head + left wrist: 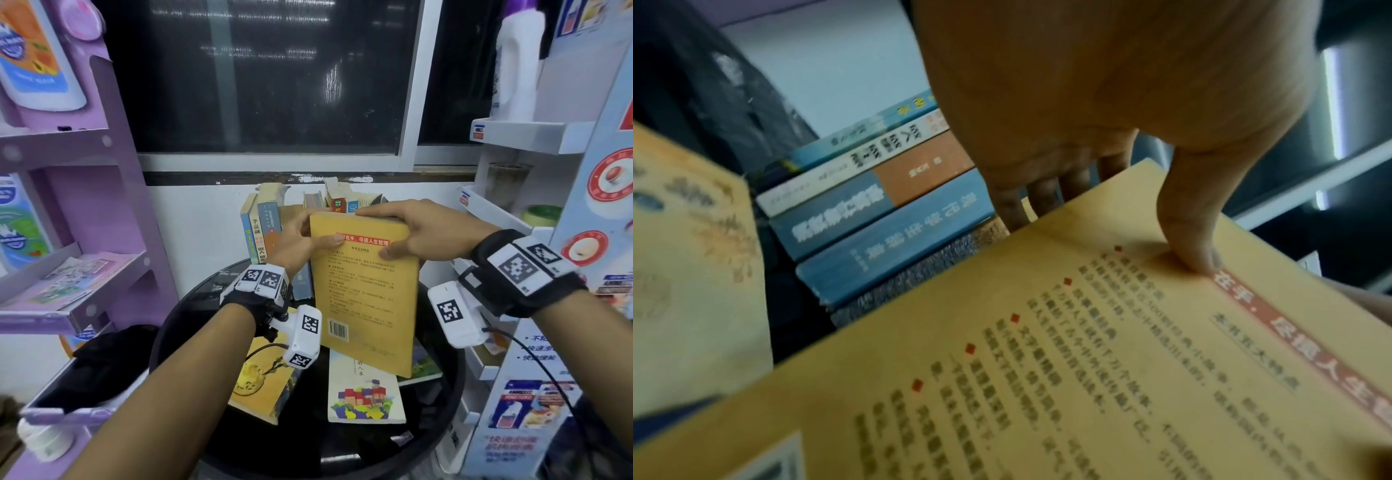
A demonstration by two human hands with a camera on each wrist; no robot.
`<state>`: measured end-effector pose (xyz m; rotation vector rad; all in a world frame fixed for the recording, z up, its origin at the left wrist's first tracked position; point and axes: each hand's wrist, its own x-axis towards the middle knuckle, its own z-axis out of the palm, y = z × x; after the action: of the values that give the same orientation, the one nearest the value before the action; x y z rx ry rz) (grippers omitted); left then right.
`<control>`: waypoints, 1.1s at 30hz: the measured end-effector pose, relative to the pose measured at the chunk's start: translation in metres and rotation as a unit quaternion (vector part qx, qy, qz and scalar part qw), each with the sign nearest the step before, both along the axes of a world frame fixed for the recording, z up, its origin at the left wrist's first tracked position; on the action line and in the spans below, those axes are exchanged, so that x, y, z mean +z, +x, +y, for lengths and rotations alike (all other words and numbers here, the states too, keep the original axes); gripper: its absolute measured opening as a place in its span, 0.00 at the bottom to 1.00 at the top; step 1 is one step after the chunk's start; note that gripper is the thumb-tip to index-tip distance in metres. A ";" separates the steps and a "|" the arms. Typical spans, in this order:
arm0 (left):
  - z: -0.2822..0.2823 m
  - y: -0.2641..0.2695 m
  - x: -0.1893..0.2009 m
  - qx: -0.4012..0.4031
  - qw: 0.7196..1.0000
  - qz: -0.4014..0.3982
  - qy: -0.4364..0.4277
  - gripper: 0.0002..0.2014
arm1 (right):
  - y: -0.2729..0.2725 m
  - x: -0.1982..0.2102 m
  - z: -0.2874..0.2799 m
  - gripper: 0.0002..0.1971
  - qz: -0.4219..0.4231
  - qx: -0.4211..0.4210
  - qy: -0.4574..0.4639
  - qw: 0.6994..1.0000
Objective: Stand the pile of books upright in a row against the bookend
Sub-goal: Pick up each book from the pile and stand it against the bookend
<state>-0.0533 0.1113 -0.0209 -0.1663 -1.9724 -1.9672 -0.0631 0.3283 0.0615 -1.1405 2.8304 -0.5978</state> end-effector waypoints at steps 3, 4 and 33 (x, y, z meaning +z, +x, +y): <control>-0.002 -0.003 0.010 0.025 0.999 0.025 -0.029 0.22 | -0.001 0.002 0.003 0.33 -0.003 -0.006 -0.016 1.000; -0.003 -0.004 0.013 0.036 0.998 0.031 -0.039 0.20 | -0.002 0.003 0.005 0.33 -0.002 -0.008 -0.020 1.000; 0.031 -0.115 0.055 0.140 0.686 0.046 -0.712 0.24 | -0.070 0.008 0.043 0.32 0.062 -0.184 -0.104 0.975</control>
<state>-0.1683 0.1419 0.0344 -0.2759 -2.7066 0.1299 -0.1326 0.3711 0.0692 -0.6916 3.1763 -0.8902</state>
